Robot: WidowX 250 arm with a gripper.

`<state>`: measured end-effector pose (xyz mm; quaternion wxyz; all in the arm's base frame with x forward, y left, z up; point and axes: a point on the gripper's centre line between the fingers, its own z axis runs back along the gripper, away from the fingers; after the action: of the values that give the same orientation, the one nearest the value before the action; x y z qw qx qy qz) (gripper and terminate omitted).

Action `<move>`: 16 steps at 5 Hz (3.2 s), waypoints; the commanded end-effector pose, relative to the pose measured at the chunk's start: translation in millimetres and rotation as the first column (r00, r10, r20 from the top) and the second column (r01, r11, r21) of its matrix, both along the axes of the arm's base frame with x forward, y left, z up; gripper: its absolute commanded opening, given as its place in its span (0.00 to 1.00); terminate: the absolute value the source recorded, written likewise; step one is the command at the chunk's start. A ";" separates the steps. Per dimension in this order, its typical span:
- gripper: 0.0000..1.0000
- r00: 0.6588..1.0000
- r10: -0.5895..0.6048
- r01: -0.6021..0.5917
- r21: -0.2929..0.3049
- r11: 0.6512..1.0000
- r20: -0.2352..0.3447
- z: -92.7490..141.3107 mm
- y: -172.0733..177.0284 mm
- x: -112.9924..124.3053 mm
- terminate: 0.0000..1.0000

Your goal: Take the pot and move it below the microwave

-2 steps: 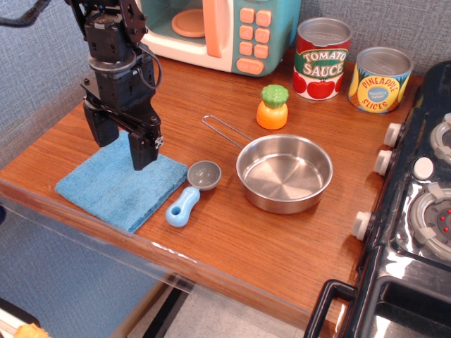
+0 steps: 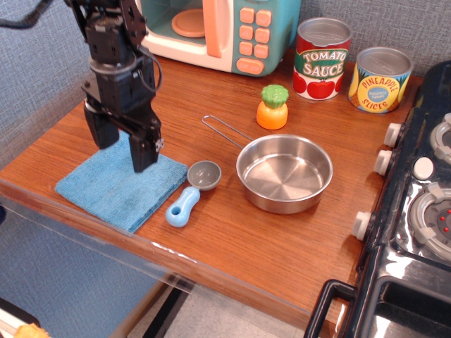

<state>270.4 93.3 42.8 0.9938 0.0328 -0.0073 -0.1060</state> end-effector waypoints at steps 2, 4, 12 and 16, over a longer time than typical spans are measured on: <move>1.00 0.924 -0.352 0.365 -0.073 0.928 0.152 39.8 -103.3 32.7 0.00; 1.00 0.764 -0.600 0.633 -0.094 0.769 0.240 55.7 -203.0 26.9 0.00; 0.00 0.832 -0.537 0.542 -0.003 0.840 0.138 4.8 -210.8 24.5 0.00; 0.00 0.956 -0.100 0.080 0.083 0.993 0.277 65.6 -76.5 44.9 0.00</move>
<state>328.3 18.6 90.5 0.9785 0.0767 -0.1173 -0.1513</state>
